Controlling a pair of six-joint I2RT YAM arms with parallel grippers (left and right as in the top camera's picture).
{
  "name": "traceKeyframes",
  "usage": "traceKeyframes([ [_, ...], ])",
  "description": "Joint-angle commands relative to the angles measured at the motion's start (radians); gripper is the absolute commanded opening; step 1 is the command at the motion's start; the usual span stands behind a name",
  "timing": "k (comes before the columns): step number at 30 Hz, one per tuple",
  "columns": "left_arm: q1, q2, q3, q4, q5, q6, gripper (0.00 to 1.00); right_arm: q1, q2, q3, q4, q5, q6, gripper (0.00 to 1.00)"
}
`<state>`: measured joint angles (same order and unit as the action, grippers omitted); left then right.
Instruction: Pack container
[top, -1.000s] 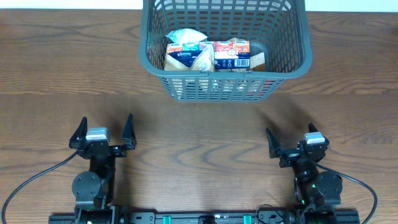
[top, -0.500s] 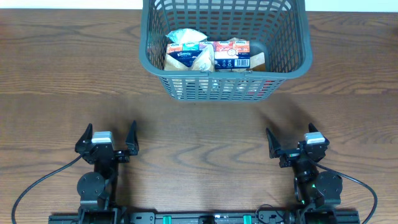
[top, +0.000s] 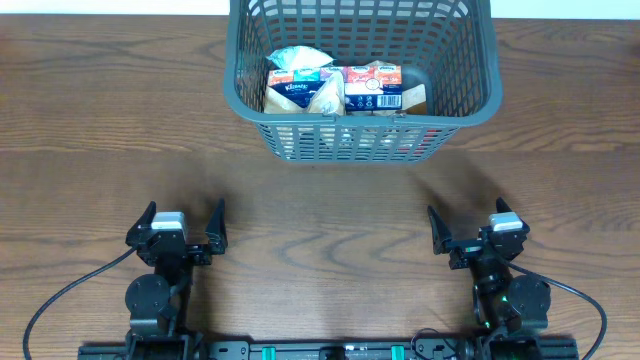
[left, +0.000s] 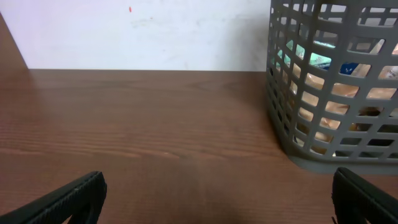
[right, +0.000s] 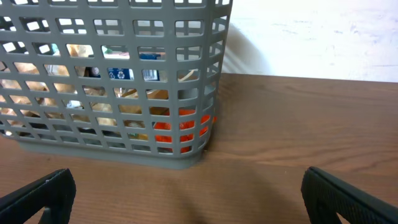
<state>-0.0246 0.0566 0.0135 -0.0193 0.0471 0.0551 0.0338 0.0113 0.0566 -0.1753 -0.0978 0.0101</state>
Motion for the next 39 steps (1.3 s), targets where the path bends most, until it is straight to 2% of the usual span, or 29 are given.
traceKeyframes([
  [1, -0.005, -0.009, -0.01, -0.047, 0.029, -0.013, 0.99, -0.007, -0.005, -0.004, -0.001, -0.004, -0.016, 0.99],
  [39, -0.017, -0.055, -0.01, -0.045, 0.035, -0.034, 0.99, -0.007, -0.005, -0.004, -0.001, -0.004, -0.015, 0.99],
])
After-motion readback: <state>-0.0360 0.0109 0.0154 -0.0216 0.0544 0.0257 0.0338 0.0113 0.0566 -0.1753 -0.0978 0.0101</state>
